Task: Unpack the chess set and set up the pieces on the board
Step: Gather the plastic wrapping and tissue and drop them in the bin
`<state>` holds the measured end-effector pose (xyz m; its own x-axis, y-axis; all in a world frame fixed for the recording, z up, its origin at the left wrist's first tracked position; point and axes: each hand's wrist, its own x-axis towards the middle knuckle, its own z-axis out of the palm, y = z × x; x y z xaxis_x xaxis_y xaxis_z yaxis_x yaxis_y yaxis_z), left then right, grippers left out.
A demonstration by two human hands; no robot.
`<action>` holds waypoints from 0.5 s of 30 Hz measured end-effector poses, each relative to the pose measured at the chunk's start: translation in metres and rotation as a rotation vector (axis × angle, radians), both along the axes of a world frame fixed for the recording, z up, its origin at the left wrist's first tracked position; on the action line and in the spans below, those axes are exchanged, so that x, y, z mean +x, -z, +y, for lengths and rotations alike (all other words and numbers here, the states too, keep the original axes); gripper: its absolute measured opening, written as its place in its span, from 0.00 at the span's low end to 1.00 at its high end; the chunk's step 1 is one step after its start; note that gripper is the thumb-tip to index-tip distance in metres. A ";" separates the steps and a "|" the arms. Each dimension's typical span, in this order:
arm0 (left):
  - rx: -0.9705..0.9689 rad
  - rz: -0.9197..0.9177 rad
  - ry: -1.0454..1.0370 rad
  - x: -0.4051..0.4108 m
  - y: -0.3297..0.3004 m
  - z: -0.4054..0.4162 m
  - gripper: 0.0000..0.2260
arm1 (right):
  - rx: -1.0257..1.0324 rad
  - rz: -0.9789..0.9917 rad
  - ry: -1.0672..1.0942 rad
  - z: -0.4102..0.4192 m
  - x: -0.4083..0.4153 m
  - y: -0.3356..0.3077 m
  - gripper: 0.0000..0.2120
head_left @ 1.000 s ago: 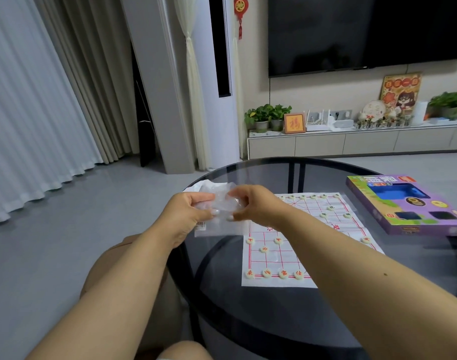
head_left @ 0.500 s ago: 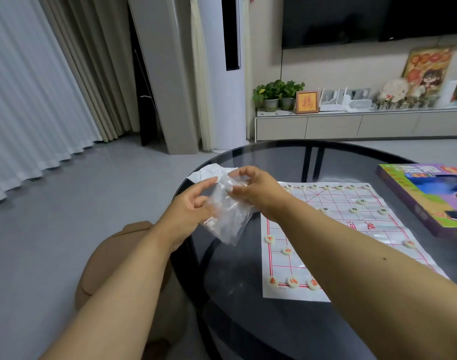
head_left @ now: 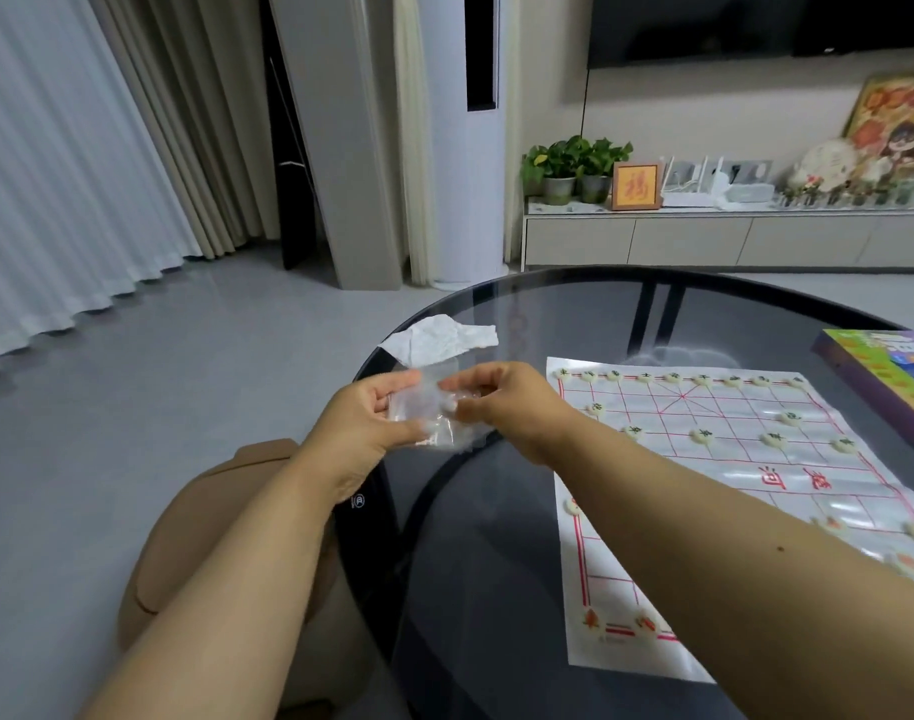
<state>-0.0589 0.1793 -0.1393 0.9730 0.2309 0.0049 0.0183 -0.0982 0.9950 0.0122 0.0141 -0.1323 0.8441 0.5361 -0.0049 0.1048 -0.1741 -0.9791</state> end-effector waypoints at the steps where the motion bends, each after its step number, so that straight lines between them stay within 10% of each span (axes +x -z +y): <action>1: 0.135 0.018 -0.005 0.002 -0.001 0.005 0.22 | 0.006 0.018 -0.017 0.003 0.005 0.001 0.08; 6: 0.651 -0.036 -0.112 0.024 0.001 0.030 0.08 | 0.010 0.057 0.002 0.024 0.037 0.005 0.04; 15: 0.392 -0.001 -0.309 0.044 0.028 0.046 0.07 | -0.704 -0.301 -0.063 0.076 0.110 0.021 0.22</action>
<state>-0.0146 0.2255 -0.1669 0.8593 0.4889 0.1502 0.1042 -0.4548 0.8845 0.1220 0.0897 -0.1538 0.8311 0.5388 -0.1376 0.3801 -0.7309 -0.5668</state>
